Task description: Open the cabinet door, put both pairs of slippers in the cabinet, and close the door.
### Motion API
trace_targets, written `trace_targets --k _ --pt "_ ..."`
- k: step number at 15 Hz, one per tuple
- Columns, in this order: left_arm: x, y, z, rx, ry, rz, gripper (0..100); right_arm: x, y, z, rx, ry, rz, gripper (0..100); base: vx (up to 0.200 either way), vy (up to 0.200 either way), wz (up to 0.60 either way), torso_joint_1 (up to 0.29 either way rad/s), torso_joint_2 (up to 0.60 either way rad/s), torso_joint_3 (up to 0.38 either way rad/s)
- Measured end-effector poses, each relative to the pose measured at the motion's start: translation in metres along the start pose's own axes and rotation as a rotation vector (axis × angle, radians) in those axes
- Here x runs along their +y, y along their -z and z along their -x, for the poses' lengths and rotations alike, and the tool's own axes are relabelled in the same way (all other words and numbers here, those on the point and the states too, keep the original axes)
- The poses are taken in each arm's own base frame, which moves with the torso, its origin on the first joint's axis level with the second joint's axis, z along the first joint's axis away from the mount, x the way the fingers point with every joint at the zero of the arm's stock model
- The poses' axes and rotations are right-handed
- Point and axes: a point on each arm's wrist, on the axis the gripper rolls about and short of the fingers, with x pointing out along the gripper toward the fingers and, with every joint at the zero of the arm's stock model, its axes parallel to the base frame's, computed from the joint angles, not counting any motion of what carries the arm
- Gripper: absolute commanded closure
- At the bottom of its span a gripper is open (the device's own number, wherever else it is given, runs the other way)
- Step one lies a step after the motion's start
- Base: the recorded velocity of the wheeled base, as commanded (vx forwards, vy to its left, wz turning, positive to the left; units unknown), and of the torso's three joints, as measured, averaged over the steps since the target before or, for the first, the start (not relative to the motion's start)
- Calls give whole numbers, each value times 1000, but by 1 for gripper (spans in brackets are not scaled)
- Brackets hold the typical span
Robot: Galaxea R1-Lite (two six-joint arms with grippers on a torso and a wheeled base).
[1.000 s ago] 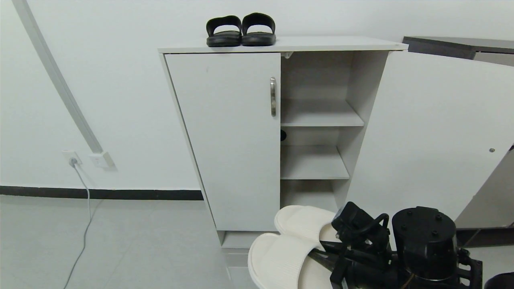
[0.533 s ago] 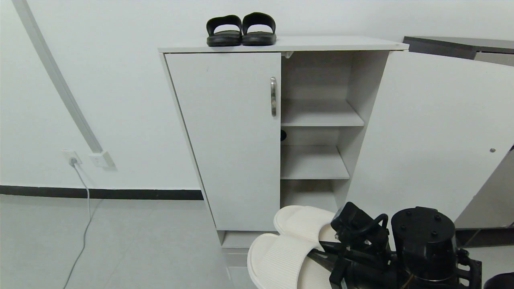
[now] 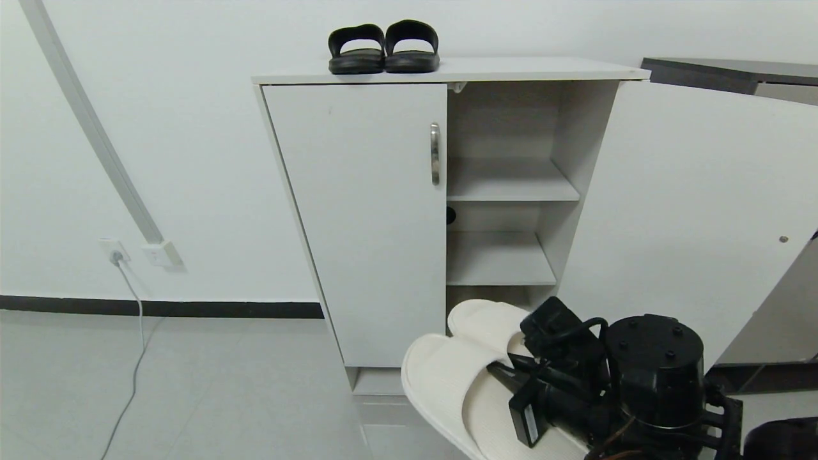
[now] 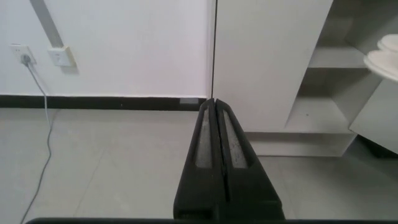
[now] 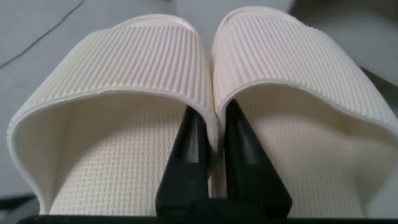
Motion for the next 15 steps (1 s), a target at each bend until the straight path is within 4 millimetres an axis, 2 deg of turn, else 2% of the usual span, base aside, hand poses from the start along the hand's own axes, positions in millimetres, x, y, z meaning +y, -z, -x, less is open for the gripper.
trace_targets --k 5,11,13,15 --pt "0 0 0 1 5 -2 100 1 -6 -26 -43 334 -147 100 0 0 0 0 0 0" --pt "0 0 0 1 6 -3 100 15 -11 -72 -91 595 -227 100 0 0 0 0 0 0" --pt "0 0 0 1 5 -3 100 11 -11 -87 -104 645 -240 100 0 0 0 0 0 0" --pt "0 0 0 1 3 -4 100 3 -3 -99 -91 684 -240 100 0 -200 0 2 5 0"
